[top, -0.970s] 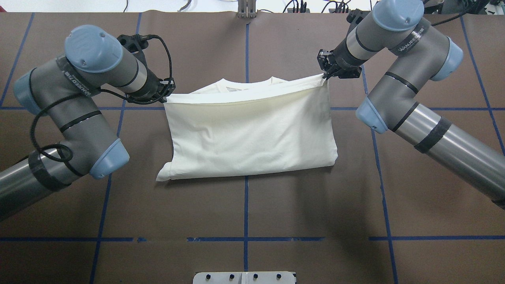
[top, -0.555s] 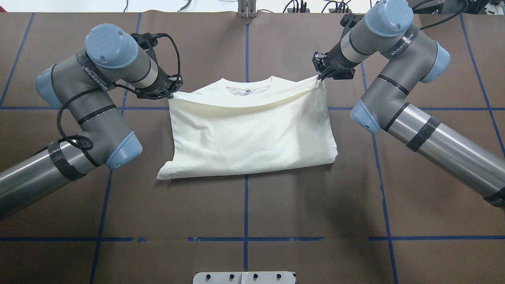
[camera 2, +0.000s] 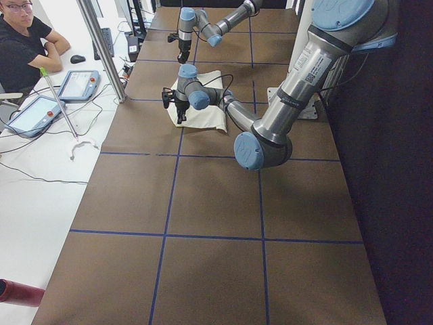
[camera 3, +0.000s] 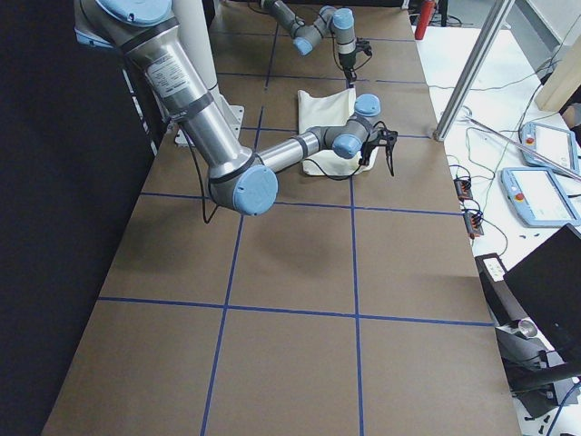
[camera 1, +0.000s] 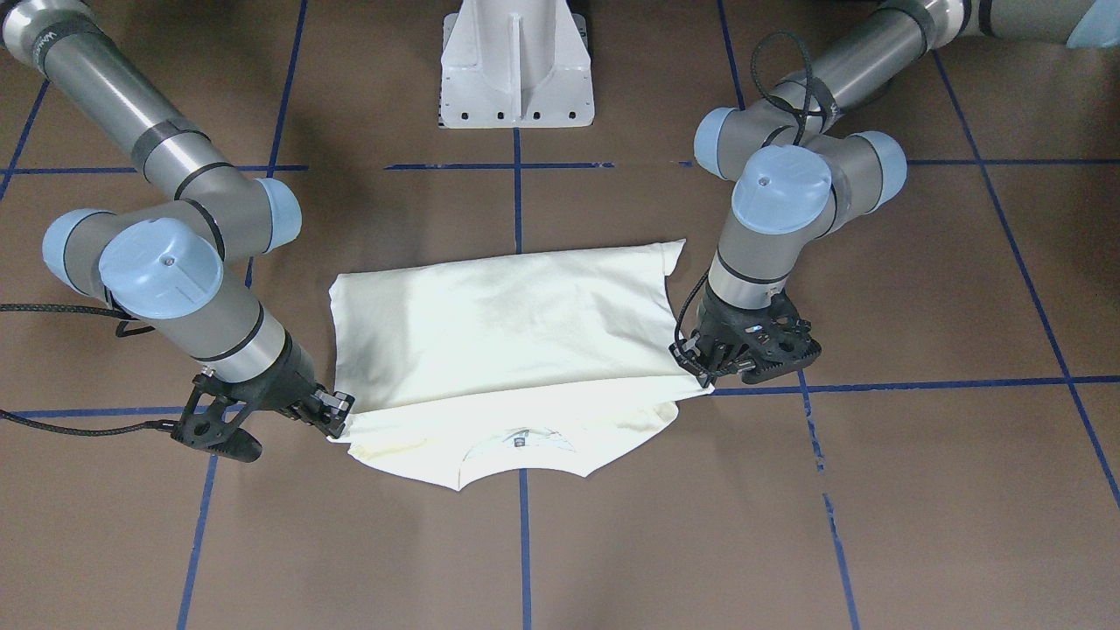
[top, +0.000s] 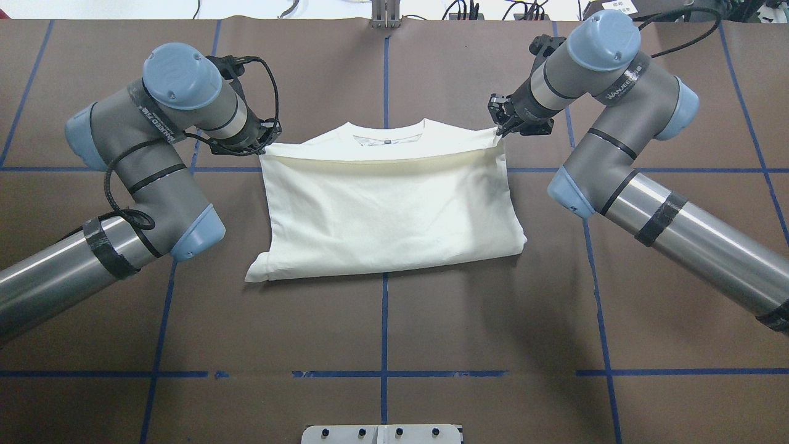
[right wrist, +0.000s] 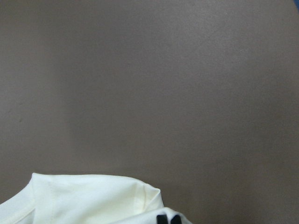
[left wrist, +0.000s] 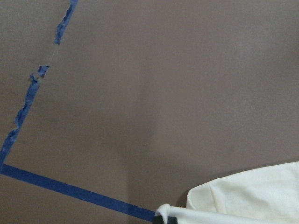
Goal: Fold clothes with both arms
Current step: 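Lower the hem onto the collar edge with both grippers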
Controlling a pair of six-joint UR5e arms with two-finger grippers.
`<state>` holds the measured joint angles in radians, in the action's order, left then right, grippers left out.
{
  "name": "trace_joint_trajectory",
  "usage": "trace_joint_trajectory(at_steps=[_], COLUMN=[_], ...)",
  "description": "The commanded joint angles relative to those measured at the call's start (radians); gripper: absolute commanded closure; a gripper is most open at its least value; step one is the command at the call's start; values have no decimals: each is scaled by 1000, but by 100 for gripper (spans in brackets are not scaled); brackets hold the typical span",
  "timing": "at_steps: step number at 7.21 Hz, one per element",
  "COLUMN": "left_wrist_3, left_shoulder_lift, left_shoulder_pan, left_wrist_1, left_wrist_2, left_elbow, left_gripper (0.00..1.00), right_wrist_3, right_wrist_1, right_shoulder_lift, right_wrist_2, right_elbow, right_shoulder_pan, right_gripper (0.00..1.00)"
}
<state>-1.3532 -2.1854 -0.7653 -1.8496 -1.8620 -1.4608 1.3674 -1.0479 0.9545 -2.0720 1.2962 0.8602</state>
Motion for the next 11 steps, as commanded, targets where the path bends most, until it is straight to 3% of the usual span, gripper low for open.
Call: trace_joint_trajectory(at_steps=[1,6,7,8,9,11], left_wrist_3=[0,-4,-4,-3,-1,-1], left_shoulder_lift=[-1,-19,-19,-19,-17,-25], left_shoulder_pan=[1,3,4,4,4,1], left_wrist_1=[-2,-22,-22,-22,-22,-19], left_wrist_2=[4,6,4,6,6,7], left_elbow=[28,39,36,36,37,31], left_gripper=[100,100,100,74,1,0], right_wrist_3=[-8,-11,-13,-11,-8,4], right_wrist_1=[0,2,2,2,2,0], right_shoulder_lift=[17,0,0,0,0,7], right_wrist_2=[1,1,0,0,-2,-17], right_elbow=[-2,1,5,5,5,64], right_shoulder_pan=[2,-9,-7,-7,-6,-3], right_gripper=[100,100,89,56,1,0])
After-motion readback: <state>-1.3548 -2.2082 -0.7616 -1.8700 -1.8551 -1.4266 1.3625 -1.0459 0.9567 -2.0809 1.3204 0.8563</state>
